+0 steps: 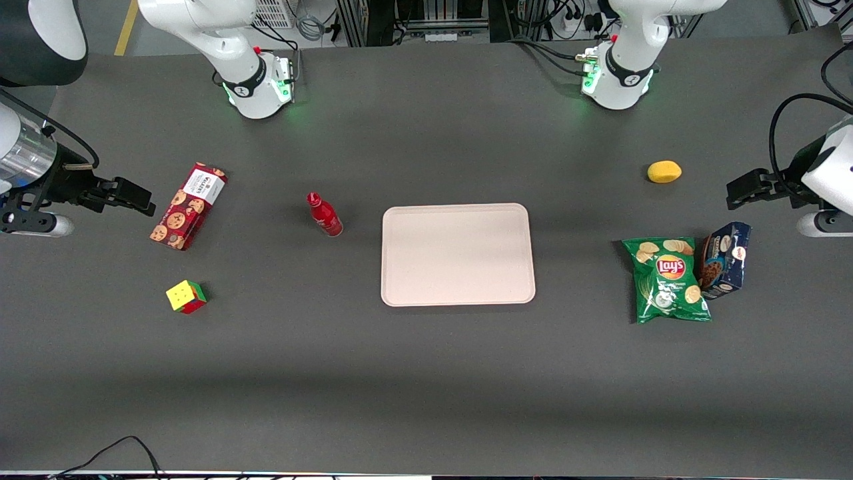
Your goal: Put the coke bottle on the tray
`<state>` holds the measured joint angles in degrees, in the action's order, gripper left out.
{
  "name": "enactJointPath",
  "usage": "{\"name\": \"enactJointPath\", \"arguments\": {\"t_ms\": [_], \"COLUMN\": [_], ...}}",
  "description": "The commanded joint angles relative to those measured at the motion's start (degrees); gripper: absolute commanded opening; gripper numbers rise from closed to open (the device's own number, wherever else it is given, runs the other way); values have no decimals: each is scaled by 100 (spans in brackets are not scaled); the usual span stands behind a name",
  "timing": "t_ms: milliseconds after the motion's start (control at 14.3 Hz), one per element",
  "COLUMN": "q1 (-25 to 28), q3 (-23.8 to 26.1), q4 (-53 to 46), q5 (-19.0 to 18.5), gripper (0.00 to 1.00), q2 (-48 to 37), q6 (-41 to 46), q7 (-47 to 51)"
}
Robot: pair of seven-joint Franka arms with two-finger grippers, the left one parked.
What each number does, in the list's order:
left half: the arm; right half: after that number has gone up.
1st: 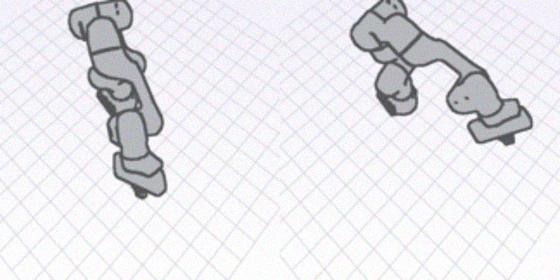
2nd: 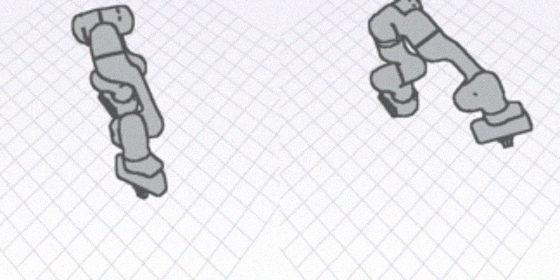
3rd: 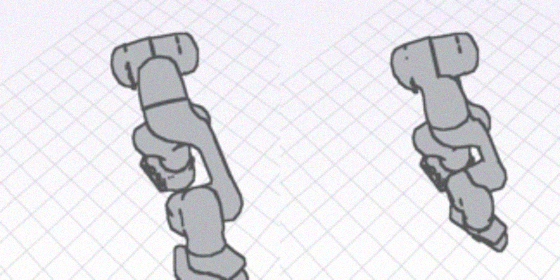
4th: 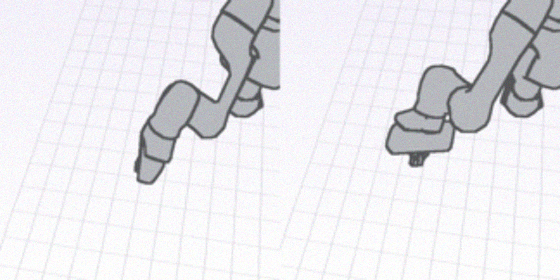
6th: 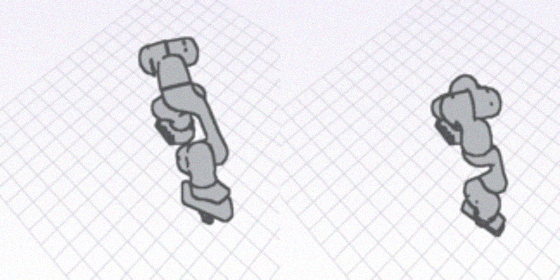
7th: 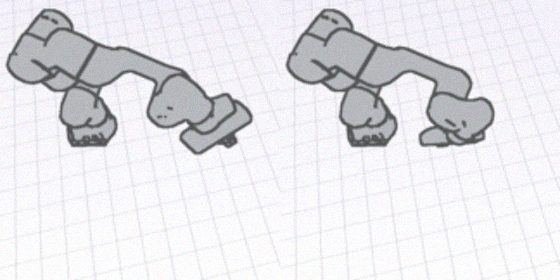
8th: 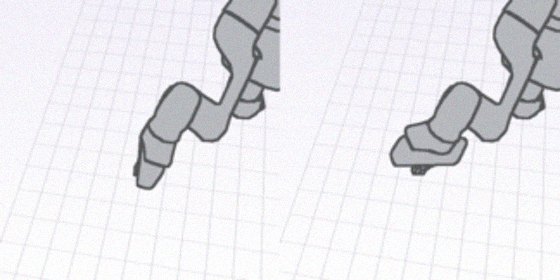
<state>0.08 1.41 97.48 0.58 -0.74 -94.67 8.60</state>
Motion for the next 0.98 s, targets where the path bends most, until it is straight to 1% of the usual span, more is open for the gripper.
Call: {"name": "enactJointPath", "arguments": {"t_ms": [0,907], "q1": [-60,-61], "q3": [17,26], "q4": [-124,-176], "q5": [-5,-23], "gripper": [100,100], "q2": [82,83], "q6": [89,169], "q7": [-113,-201]}}
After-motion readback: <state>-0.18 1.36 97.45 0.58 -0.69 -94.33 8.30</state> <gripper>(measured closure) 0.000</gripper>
